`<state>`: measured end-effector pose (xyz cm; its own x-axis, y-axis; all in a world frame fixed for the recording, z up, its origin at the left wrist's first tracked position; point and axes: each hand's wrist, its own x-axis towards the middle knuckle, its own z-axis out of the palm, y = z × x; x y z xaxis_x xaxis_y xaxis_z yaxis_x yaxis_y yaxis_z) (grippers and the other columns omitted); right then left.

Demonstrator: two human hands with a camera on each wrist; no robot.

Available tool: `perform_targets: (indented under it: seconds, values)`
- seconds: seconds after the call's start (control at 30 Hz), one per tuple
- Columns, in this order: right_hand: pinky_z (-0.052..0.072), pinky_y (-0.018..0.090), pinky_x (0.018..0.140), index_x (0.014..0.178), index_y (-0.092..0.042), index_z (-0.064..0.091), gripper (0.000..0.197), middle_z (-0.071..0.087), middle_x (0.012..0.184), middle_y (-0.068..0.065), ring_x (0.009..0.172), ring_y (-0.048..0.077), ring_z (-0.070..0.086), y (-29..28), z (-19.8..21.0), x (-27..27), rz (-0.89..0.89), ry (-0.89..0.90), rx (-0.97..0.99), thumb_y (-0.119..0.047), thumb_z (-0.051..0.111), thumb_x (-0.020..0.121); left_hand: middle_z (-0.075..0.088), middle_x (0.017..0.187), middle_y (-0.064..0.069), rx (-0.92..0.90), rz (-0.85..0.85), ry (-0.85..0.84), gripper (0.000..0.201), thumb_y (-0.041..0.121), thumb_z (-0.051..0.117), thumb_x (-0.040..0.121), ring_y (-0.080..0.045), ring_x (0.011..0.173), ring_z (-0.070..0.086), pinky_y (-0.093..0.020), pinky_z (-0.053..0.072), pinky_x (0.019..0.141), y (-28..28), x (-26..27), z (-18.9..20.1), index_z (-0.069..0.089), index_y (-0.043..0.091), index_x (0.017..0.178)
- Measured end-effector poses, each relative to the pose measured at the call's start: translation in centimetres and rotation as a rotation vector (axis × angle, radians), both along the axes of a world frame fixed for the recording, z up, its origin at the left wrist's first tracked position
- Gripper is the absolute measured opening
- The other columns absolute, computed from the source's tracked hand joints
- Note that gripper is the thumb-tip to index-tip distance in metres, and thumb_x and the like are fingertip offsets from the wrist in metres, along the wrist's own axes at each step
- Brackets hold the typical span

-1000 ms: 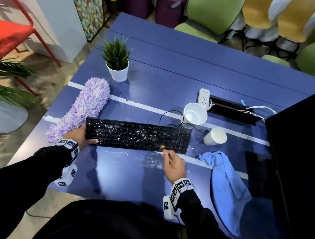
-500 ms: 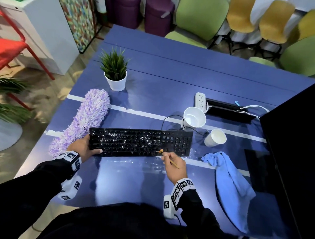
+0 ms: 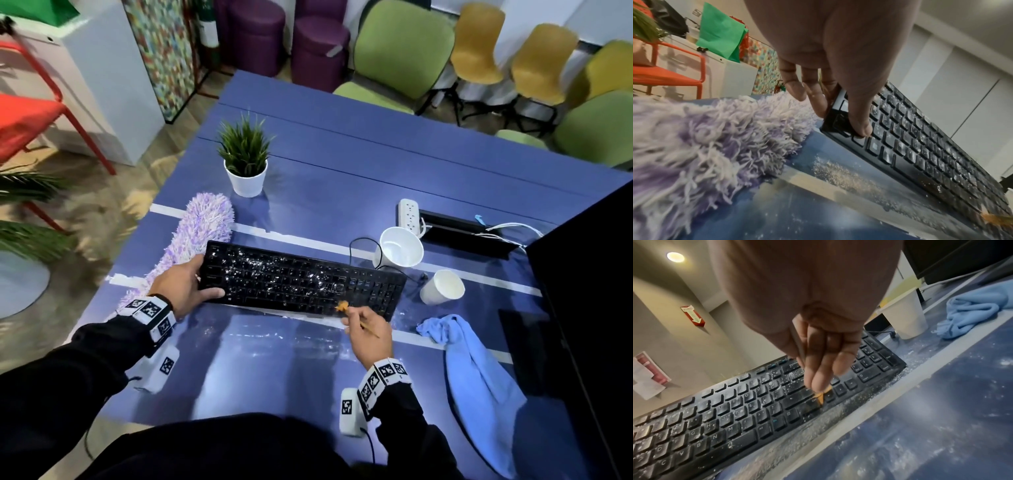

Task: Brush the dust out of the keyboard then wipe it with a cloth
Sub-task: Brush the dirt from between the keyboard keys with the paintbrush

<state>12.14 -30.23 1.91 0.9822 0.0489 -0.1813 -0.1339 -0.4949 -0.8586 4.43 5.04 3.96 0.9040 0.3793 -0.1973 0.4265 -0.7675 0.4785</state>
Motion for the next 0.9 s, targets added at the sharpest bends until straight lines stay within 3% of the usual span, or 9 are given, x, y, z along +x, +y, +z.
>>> perform_targets:
  seconds: [0.13,0.23,0.3,0.4,0.53,0.7,0.8,0.9]
  values:
    - [0.054,0.026,0.073,0.088,-0.027,0.068,0.018,0.075,0.084,-0.006,0.078,0.007,0.069,0.0,1.2,0.3,-0.062,-0.13,0.015,-0.029,0.052,0.096,0.069,0.09,-0.012,0.0,-0.019,0.006,0.056,0.041,0.078,0.071,-0.033,0.088,0.064,-0.031,0.037,0.066,-0.1,0.3,0.9,0.05,0.015,0.112]
    - [0.057,0.031,0.075,0.081,-0.018,0.068,0.022,0.075,0.083,0.002,0.074,0.012,0.068,-0.2,0.5,0.5,0.063,-0.018,-0.071,-0.024,0.053,0.095,0.07,0.093,-0.012,0.005,-0.021,-0.004,0.057,0.041,0.078,0.071,-0.033,0.09,0.064,-0.031,0.037,0.066,-0.2,0.3,1.3,0.051,0.017,0.114]
    - [0.058,0.032,0.076,0.083,-0.022,0.068,0.02,0.074,0.079,-0.004,0.076,0.01,0.069,-0.5,0.2,0.3,0.016,-0.055,-0.051,-0.029,0.053,0.094,0.07,0.093,-0.012,0.004,-0.026,-0.01,0.056,0.041,0.078,0.071,-0.032,0.09,0.064,-0.031,0.037,0.066,-0.3,0.4,1.6,0.051,0.017,0.114]
    - [0.052,0.02,0.067,0.094,-0.029,0.069,0.015,0.072,0.077,-0.008,0.07,0.003,0.065,-0.6,1.2,-0.1,-0.062,-0.218,-0.006,-0.028,0.055,0.096,0.07,0.093,-0.01,-0.016,-0.024,-0.015,0.058,0.041,0.079,0.07,-0.031,0.089,0.065,-0.031,0.041,0.067,0.0,0.4,1.4,0.05,0.018,0.115]
    - [0.053,0.025,0.067,0.08,-0.021,0.066,0.02,0.074,0.081,-0.002,0.069,0.006,0.065,-0.7,1.0,0.3,0.122,-0.068,-0.143,-0.025,0.053,0.096,0.07,0.092,-0.012,0.018,-0.033,-0.003,0.058,0.042,0.078,0.071,-0.032,0.088,0.064,-0.032,0.039,0.065,-0.2,0.5,1.7,0.049,0.016,0.114]
    - [0.051,0.02,0.068,0.086,-0.025,0.068,0.016,0.073,0.078,-0.004,0.071,0.005,0.065,-0.8,1.3,0.3,0.043,-0.148,-0.01,-0.028,0.055,0.095,0.069,0.088,-0.009,0.043,-0.032,0.013,0.055,0.044,0.077,0.071,-0.031,0.085,0.064,-0.031,0.037,0.062,-0.4,0.4,1.9,0.049,0.017,0.11]
    - [0.046,0.022,0.067,0.078,-0.02,0.066,0.023,0.07,0.076,-0.012,0.068,0.007,0.064,-0.3,1.2,0.7,0.141,-0.06,-0.191,-0.025,0.052,0.095,0.069,0.091,-0.011,0.044,-0.029,0.01,0.055,0.045,0.076,0.072,-0.032,0.086,0.064,-0.032,0.039,0.063,-0.4,0.3,1.9,0.048,0.017,0.11]
    - [0.048,0.019,0.06,0.086,-0.021,0.066,0.019,0.069,0.074,-0.01,0.065,0.004,0.063,-0.5,1.5,0.7,0.02,-0.204,-0.135,-0.026,0.051,0.096,0.07,0.093,-0.01,0.044,-0.034,-0.002,0.057,0.047,0.076,0.071,-0.032,0.087,0.064,-0.034,0.045,0.066,-0.3,0.2,1.8,0.048,0.019,0.112]
